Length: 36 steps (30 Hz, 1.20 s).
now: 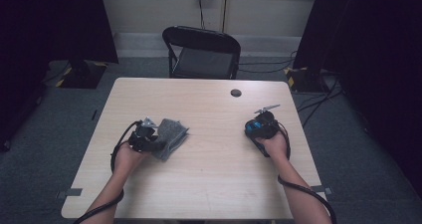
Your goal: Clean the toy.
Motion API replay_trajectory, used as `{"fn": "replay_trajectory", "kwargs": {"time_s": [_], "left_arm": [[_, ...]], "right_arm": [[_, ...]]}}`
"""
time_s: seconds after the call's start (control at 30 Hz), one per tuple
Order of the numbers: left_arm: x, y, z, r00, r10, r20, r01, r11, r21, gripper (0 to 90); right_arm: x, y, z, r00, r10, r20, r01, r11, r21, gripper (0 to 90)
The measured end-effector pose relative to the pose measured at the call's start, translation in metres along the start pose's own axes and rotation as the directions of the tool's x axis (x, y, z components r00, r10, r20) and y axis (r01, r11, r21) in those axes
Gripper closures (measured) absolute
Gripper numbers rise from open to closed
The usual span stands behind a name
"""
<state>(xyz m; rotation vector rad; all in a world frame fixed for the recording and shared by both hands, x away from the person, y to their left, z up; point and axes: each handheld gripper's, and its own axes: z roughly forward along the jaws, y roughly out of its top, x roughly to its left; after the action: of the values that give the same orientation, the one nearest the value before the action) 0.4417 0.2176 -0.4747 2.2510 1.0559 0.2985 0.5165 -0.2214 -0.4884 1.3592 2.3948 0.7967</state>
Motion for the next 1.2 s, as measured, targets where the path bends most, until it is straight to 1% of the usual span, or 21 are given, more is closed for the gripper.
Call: {"fn": "replay_trajectory", "kwargs": {"time_s": [0.17,0.27,0.33,0.37,0.47,0.5,0.53,0.63,0.67,0.7,0.77,0.8,0.87,0.97,1.03,1.1,1.2], "left_arm": [[-0.001,0.000,0.000,1.0000,-0.005,0.003,0.005,1.0000,0.001,59.9],[-0.001,0.000,0.000,1.0000,0.006,0.000,-0.006,1.0000,0.002,58.0],[-0.001,0.000,0.000,1.0000,0.005,0.003,-0.005,1.0000,0.003,56.3],[-0.002,0.000,0.000,1.0000,0.008,-0.002,-0.008,1.0000,0.000,55.0],[-0.001,0.000,0.000,1.0000,0.006,0.000,-0.006,1.0000,-0.002,50.8],[-0.001,0.000,-0.001,0.9999,0.012,-0.003,-0.012,0.9999,-0.002,49.6],[-0.001,0.000,-0.001,1.0000,0.006,0.000,-0.006,1.0000,-0.002,48.5],[-0.001,0.000,-0.003,1.0000,0.001,-0.001,-0.001,0.9999,-0.013,45.3],[0.000,0.001,-0.003,1.0000,0.006,-0.003,-0.006,0.9999,-0.011,43.9],[-0.001,0.001,-0.004,1.0000,0.003,-0.003,-0.003,0.9998,-0.019,43.0],[-0.001,0.002,-0.005,1.0000,0.003,0.003,-0.003,0.9998,-0.021,41.0],[-0.001,0.002,-0.006,1.0000,0.009,-0.005,-0.009,0.9997,-0.022,39.7],[-0.002,0.002,-0.007,1.0000,0.003,0.001,-0.002,0.9996,-0.029,38.8],[-0.002,0.003,-0.009,1.0000,0.003,-0.001,-0.003,0.9995,-0.032,36.6],[-0.002,0.003,-0.010,1.0000,0.001,0.000,-0.001,0.9992,-0.039,34.9],[-0.002,0.003,-0.012,1.0000,0.002,0.006,-0.002,0.9992,-0.040,33.8],[-0.002,0.004,-0.015,0.9999,0.004,0.010,-0.003,0.9985,-0.054,33.7]], "right_arm": [[0.001,0.000,0.000,1.0000,-0.002,0.006,0.002,1.000,0.000,24.4],[0.002,0.001,0.001,0.9999,-0.006,0.011,0.006,1.000,0.003,24.0],[0.001,0.001,0.001,1.0000,0.006,0.006,-0.006,1.000,-0.003,23.0],[0.001,0.001,0.001,0.9999,0.013,-0.002,-0.013,1.000,-0.005,23.0],[0.000,0.001,0.000,0.9998,0.016,-0.012,-0.016,1.000,-0.008,22.1],[0.000,0.001,0.000,0.9998,0.014,-0.013,-0.014,1.000,-0.011,22.0],[0.000,0.001,0.000,0.9998,0.016,-0.014,-0.016,1.000,-0.013,21.8],[0.000,0.001,-0.002,0.9998,0.017,-0.012,-0.017,1.000,-0.019,21.1],[0.000,0.001,-0.002,0.9997,0.017,-0.014,-0.018,1.000,-0.022,20.0],[0.000,0.001,-0.002,0.9997,0.018,-0.016,-0.018,1.000,-0.023,18.8],[0.001,0.001,-0.004,0.9998,0.012,-0.015,-0.012,0.999,-0.038,17.9],[0.002,0.002,-0.004,0.9998,0.014,-0.013,-0.014,0.999,-0.041,17.2],[0.002,0.003,-0.005,0.9998,0.012,-0.014,-0.012,0.999,-0.046,16.3],[0.003,0.004,-0.008,1.0000,0.005,-0.002,-0.006,0.998,-0.059,16.8],[0.004,0.004,-0.010,0.9999,-0.009,0.006,0.010,0.998,-0.058,16.4],[0.005,0.004,-0.011,1.0000,-0.004,0.002,0.004,0.998,-0.063,15.2],[0.004,0.003,-0.014,1.0000,0.002,-0.007,-0.002,0.997,-0.073,16.0]]}}
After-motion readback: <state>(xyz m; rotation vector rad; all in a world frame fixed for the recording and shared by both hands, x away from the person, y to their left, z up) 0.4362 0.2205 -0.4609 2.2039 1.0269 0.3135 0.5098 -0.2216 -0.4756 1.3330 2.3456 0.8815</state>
